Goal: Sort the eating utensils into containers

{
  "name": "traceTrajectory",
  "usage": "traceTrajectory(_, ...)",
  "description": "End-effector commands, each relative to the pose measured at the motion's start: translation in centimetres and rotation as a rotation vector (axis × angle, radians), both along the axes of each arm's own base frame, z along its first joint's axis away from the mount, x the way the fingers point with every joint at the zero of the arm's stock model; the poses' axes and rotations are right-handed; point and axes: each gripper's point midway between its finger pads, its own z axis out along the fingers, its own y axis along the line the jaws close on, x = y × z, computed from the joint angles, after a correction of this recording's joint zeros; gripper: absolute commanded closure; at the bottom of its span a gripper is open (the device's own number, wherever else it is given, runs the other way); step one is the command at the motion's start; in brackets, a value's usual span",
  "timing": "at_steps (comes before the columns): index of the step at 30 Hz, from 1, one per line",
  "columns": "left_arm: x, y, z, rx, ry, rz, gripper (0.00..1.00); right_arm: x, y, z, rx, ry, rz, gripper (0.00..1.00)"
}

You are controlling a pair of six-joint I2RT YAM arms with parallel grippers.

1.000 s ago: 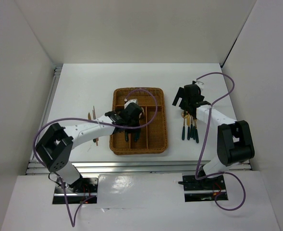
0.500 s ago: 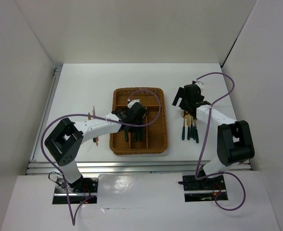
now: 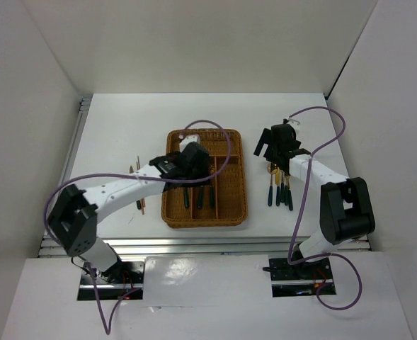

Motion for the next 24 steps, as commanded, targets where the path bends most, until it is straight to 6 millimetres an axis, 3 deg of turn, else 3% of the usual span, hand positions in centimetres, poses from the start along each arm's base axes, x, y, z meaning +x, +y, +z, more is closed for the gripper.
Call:
traceTrajectory(1,1.7,3.0,6.2,-0.038,-0.151,0.061,0.34,0.4,-0.1,0.7,0.013,-0.033,-0.008,0.0)
traceTrajectory(2,1.6,4.3,7.8,-0.069,-0.185,0.084,0.32,0.4,-0.1,0.7,0.013,-0.033,-0.008,0.0)
traceTrajectory(3,2.3,6.5,8.1,-0.059,-0.201,0.137,0.31,0.4,-0.1,0.7,0.013,-0.033,-0.008,0.0)
traceTrajectory(4,1.9,8.3,7.0,-0.043,-0.187,0.165,0.31,0.4,-0.1,0.7,0.013,-0.033,-0.008,0.0)
traceTrajectory(5,1.6,9.8,8.1,-0.065,-0.217,0.197,0.28,0.4,0.1,0.7,0.02,-0.032,0.0,0.0)
traceTrajectory(6,2.0,12.2,7.8,-0.057,-0.218,0.26,0.26,0.4,0.1,0.7,0.02,-0.032,0.0,0.0)
traceTrajectory(7,1.4,13.8,6.3,-0.036,-0.196,0.288,0.26,0.4,0.1,0.7,0.02,-0.032,0.0,0.0)
traceTrajectory(10,0.6,18.1,5.1,-0.012,-0.179,0.395,0.23,0.5,0.5,0.9,0.04,-0.039,0.008,0.0)
traceTrajectory(11,-0.1,19.2,3.4,0.011,-0.149,0.416,0.21,0.5,0.5,0.9,0.04,-0.039,0.008,0.0)
traceTrajectory(17,-1.7,23.4,-0.8,0.048,-0.061,0.504,0.17,0.5,0.6,0.8,0.047,-0.038,0.016,0.0)
traceTrajectory(19,-1.3,24.0,-0.9,0.034,-0.066,0.517,0.18,0.5,0.6,0.8,0.047,-0.038,0.016,0.0)
traceTrajectory(24,-1.6,25.5,-3.6,0.046,0.01,0.559,0.24,0.5,0.6,0.8,0.047,-0.038,0.016,0.0)
